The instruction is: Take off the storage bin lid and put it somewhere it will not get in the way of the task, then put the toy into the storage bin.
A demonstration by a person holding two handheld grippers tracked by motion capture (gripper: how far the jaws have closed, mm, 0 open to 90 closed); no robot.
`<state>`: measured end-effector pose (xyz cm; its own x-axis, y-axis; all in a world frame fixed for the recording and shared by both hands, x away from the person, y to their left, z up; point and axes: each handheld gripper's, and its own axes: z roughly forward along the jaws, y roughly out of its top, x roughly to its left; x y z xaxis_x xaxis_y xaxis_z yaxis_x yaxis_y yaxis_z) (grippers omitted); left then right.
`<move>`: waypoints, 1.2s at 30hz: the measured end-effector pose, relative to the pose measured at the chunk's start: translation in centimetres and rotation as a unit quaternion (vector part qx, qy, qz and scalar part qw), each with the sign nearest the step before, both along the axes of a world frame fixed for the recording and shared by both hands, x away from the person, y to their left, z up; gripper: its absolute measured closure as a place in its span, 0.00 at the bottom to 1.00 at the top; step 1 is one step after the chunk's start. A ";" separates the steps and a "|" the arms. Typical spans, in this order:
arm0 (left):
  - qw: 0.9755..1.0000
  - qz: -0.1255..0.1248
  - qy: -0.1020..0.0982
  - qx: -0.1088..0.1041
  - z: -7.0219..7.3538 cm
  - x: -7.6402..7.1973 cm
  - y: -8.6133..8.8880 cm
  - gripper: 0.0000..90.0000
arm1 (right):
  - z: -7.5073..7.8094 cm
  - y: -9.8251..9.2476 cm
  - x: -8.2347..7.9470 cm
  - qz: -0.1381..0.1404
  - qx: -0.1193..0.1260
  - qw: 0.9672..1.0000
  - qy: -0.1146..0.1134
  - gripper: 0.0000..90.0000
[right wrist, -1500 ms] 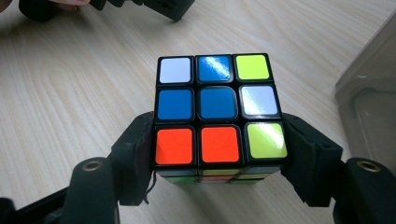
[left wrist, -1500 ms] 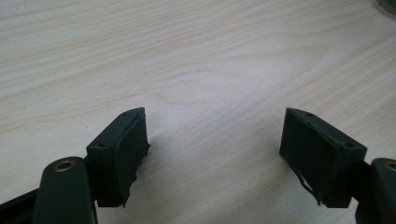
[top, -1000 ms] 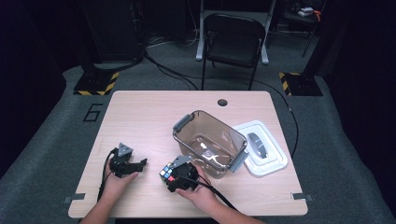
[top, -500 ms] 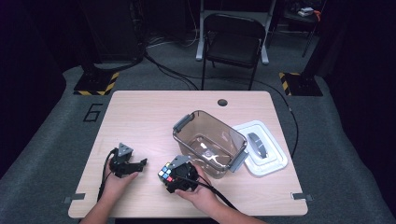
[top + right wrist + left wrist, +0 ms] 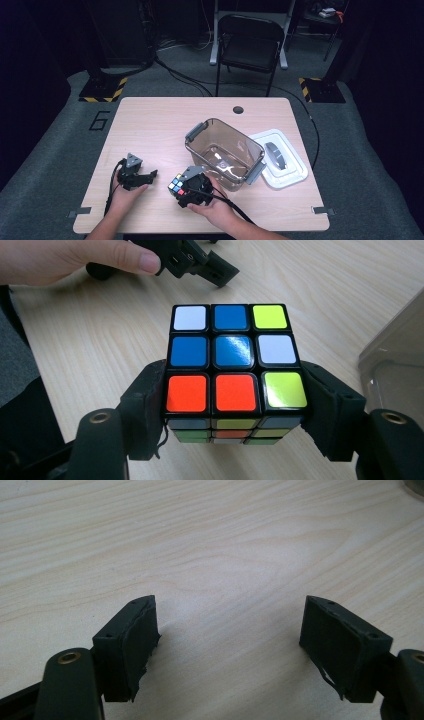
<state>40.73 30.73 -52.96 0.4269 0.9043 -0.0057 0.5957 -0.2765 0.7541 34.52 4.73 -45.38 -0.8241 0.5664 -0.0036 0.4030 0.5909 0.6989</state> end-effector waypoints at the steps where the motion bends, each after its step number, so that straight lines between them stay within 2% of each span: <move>1: 1.000 0.000 0.000 0.000 0.0 0.0 0.0 0.25 | 0.1 0.0 0.0 0.002 0.001 1.000 -0.001 0.38; 9: 1.000 0.000 0.001 0.000 0.0 0.0 0.0 0.25 | 1.3 -0.2 -0.2 0.012 0.004 1.000 0.000 0.38; 15: 1.000 0.000 0.000 -0.001 0.0 0.0 0.0 0.25 | 2.6 -0.5 -0.3 0.008 0.011 1.000 0.012 0.38; 22: 1.000 -0.001 0.000 -0.001 0.0 0.0 0.0 0.25 | 4.4 -0.4 -0.4 0.024 0.014 1.000 0.010 0.38; 25: 1.000 -0.002 0.003 0.000 0.1 0.0 0.0 0.25 | 4.9 -0.3 -0.4 0.027 0.014 1.000 0.004 0.38; 32: 1.000 -0.002 0.001 -0.001 0.0 0.0 0.0 0.25 | 5.7 -0.2 -0.1 0.031 0.013 0.999 0.015 0.38; 36: 1.000 -0.002 0.001 -0.001 0.0 0.0 0.0 0.25 | 6.4 -0.3 0.0 0.031 0.015 0.999 0.013 0.38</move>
<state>40.74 30.74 -52.95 0.4298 0.9029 -0.0074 0.5960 -0.2775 0.7535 34.57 4.43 -38.97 -0.8575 0.5134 0.0338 0.3836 0.5941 0.7070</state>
